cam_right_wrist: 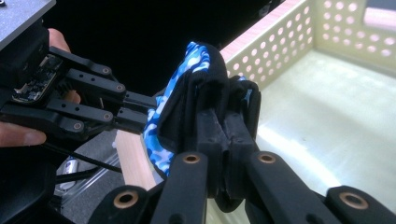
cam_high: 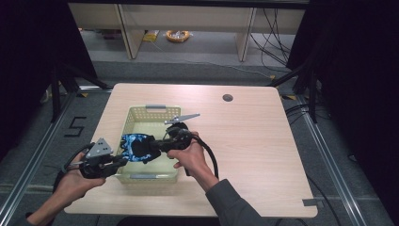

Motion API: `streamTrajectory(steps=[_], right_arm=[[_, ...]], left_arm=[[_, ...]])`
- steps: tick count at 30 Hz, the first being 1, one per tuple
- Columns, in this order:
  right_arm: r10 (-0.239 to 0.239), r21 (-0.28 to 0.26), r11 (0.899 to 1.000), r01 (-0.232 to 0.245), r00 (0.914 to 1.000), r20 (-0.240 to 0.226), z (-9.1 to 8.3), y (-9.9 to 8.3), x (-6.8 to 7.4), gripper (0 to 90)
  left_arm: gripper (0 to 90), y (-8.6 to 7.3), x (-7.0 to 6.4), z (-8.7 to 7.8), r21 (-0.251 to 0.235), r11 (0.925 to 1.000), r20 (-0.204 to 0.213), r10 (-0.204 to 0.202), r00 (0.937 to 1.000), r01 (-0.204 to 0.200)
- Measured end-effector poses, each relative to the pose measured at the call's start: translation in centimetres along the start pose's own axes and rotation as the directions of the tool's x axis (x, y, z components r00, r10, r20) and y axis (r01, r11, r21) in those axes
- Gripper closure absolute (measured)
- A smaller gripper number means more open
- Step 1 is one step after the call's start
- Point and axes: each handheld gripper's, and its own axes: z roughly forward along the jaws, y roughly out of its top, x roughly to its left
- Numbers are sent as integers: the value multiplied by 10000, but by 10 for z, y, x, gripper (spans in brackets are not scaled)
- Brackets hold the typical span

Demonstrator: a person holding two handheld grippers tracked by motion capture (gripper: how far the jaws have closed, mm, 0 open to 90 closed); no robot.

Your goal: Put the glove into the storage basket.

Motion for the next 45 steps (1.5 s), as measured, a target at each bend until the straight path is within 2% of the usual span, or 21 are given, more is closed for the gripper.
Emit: streamTrajectory(steps=[1, 2, 4, 10, 12, 17, 20, 21, 25, 26, 27, 31, 33, 35, 37, 39, 40, 41, 42, 44, 45], right_arm=[[-3, 14, 10000, 3, 10000, 20, 4, 0, 0, 880], [103, 29, 9999, -103, 9999, 3, 7, -1, 0, 880], [177, 82, 9998, -177, 9998, -34, 12, -2, 0, 880], [678, 55, 9977, -677, 9975, -176, 22, -11, -5, 880], [722, 25, 9974, -721, 9971, -232, 25, -13, -7, 880], [1118, 40, 9937, -1118, 9933, -305, 29, -21, -11, 880], [1230, 54, 9924, -1229, 9914, -448, 31, -25, -16, 880], [1439, 155, 9895, -1434, 9889, -369, 31, -27, -16, 880], [1572, 235, 9873, -1572, 9876, 11, 29, -32, -22, 879], [1688, 306, 9852, -1685, 9856, -95, 29, -33, -23, 879], [1721, 350, 9844, -1726, 9849, 185, 28, -34, -23, 879], [1834, 391, 9821, -1842, 9828, 240, 27, -36, -27, 878], [1844, 440, 9814, -1870, 9812, 573, 26, -38, -28, 878], [1919, 474, 9797, -1950, 9794, 624, 25, -40, -29, 878], [2072, 639, 9755, -2106, 9768, 547, 24, -41, -30, 877], [1995, 667, 9762, -2063, 9753, 951, 23, -43, -29, 875], [1952, 775, 9761, -2028, 9761, 956, 22, -43, -30, 874], [1957, 821, 9756, -2037, 9759, 967, 22, -43, -29, 872], [1874, 836, 9771, -1956, 9775, 967, 22, -43, -29, 870], [1916, 895, 9755, -2009, 9760, 1032, 21, -44, -26, 866], [1813, 929, 9769, -1925, 9765, 1163, 22, -44, -26, 863]], left_arm=[[797, -1, 3, 0, 105, 9993, 36, 352, 9994, -353], [796, -3, 2, 0, 218, 9997, -16, 88, 10000, -88], [793, -6, 6, 0, 328, 9989, 28, 327, 9995, -328], [789, -12, 7, 1, 592, 9982, 67, 64, 10000, -68], [787, -12, 10, 1, 753, 9958, 124, 513, 9986, -521], [769, -15, 7, 2, 773, 9966, 174, 271, 9995, -284], [742, -14, 8, 4, 830, 9951, 234, 519, 9984, -537], [724, -14, 6, 5, 872, 9957, 254, 296, 9992, -317], [641, -11, 7, 6, 794, 9962, 305, 329, 9990, -352], [604, -10, 6, 6, 879, 9961, 423, -97, 9991, 59], [561, -9, 6, 5, 932, 9956, 505, -176, 9986, 128], [504, -4, 10, -1, 768, 9970, 328, 24, 9995, -49], [459, -3, 10, -5, 705, 9975, 151, -63, 9999, 52], [464, -2, 9, -7, 563, 9982, 29, 223, 9997, -224], [458, -2, 4, -9, 462, 9989, -17, 12, 10000, -12], [449, -2, -1, -10, 359, 9990, 58, 254, 9997, -256], [449, -2, -6, -10, 274, 9996, 131, 54, 9999, -58], [449, -1, -8, -12, 177, 9992, 201, 347, 9992, -350], [449, -1, -13, -12, -87, 9999, 231, 126, 9997, -124], [447, 0, -20, -13, -259, 9988, 285, 426, 9987, -419], [442, 0, -26, -13, -345, 9994, 251, 114, 9996, -105]])
